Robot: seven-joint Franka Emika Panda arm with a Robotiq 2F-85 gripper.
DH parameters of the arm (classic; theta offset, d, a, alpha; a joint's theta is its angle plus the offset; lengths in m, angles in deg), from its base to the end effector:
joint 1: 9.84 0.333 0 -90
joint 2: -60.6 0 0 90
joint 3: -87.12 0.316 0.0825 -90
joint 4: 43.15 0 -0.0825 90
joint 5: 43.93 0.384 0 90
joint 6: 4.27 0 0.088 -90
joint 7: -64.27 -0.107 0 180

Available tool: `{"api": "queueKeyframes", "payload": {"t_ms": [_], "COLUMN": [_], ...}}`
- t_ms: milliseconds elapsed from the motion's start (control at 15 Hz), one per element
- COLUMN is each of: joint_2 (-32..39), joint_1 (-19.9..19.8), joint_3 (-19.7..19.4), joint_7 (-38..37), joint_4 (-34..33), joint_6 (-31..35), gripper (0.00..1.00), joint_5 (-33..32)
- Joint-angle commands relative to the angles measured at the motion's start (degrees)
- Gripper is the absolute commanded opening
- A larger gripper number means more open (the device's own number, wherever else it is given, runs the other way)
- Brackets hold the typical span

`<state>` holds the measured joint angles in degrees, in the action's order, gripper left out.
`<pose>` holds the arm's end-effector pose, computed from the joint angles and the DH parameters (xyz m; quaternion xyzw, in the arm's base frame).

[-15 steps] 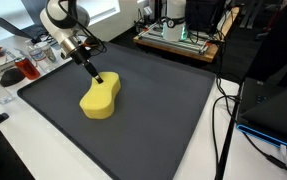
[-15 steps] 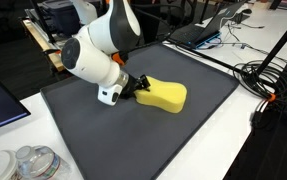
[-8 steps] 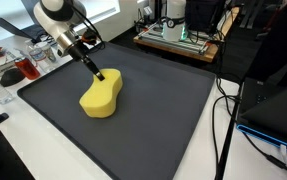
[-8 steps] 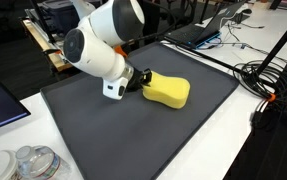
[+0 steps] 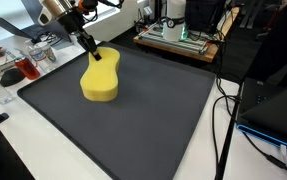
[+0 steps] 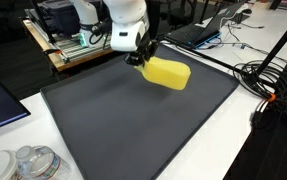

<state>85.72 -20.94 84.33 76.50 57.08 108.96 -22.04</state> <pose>0.6236 -0.1273 0.3097 -0.9768 0.1058 0.0651 0.1745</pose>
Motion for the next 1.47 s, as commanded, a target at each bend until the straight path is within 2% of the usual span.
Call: {"api": "queueKeyframes", "payload": {"t_ms": [0,333,533,933,1000,1133,1400], "joint_2": [-9.66,-19.84,-25.05,-32.79,-33.62,-34.95,-36.34], "joint_1": [4.62,7.58,8.02,8.09,8.07,8.04,8.03], "joint_3": [-1.54,-0.91,-0.39,0.30,0.40,0.51,0.76], "joint_7": [-6.80,-12.96,-13.24,-12.76,-12.69,-12.17,-12.11], "joint_4": [6.56,11.14,13.29,16.10,16.34,16.63,16.97], "joint_6": [0.41,-0.69,-1.10,-0.37,-0.45,-0.44,-0.87], "gripper": [0.06,0.06,0.06,0.06,0.34,0.41,0.70], "joint_5": [-11.07,-21.82,-24.33,-25.43,-25.41,-24.91,-24.90]}}
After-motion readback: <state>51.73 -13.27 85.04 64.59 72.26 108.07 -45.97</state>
